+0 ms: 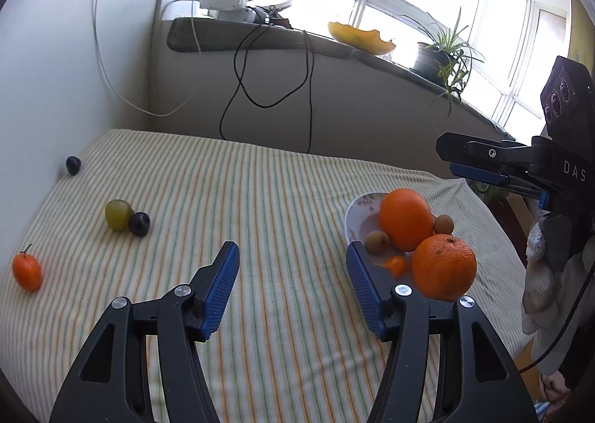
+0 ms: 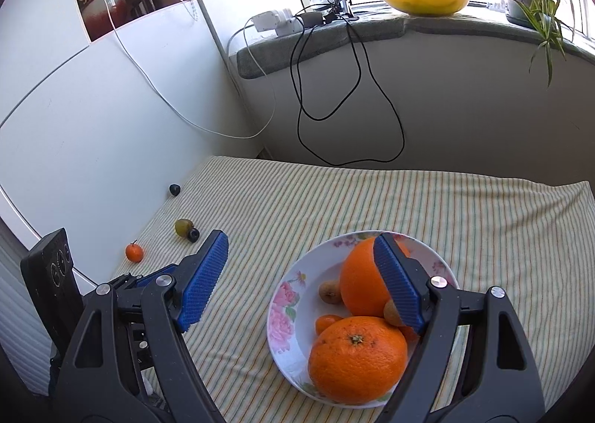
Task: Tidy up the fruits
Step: 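Withdraw both grippers from the bowl toward the remaining fruits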
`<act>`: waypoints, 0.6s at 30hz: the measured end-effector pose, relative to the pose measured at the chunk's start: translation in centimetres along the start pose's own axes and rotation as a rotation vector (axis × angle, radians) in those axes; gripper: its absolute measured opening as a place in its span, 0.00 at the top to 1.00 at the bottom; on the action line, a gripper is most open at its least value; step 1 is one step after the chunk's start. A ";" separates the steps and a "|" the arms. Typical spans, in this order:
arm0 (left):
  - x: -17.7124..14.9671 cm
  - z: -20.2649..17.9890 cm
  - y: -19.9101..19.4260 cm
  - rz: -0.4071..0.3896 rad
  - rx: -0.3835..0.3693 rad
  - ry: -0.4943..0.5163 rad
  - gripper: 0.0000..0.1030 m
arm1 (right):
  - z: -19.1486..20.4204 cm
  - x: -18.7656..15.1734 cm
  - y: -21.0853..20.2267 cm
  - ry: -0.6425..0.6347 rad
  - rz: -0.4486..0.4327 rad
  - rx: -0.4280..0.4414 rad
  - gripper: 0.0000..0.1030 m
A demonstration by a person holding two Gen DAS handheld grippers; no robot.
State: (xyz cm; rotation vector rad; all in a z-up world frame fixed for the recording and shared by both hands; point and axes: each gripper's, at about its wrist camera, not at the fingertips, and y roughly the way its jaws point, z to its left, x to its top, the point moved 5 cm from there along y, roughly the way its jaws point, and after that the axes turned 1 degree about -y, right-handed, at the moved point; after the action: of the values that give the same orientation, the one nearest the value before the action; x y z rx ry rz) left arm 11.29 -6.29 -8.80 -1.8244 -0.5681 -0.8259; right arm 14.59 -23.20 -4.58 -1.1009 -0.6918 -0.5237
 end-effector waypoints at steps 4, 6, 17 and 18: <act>0.1 2.7 -0.9 -0.015 0.046 -0.037 0.43 | 1.9 0.1 1.3 -0.029 0.018 0.015 0.19; 0.1 4.0 -1.4 -0.024 0.074 -0.052 0.43 | 2.8 0.2 2.0 -0.043 0.029 0.022 0.19; -0.6 11.4 -4.4 -0.058 0.233 -0.135 0.42 | 8.4 -0.1 5.9 -0.131 0.084 0.081 0.19; -0.7 12.0 -4.6 -0.060 0.247 -0.143 0.42 | 9.0 -0.2 6.3 -0.143 0.089 0.086 0.19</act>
State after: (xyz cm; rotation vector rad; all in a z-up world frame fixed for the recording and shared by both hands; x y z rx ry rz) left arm 10.90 6.56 -9.61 -1.6537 -0.7844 -0.6376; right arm 16.61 -12.50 -6.04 -1.0904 -0.7797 -0.3386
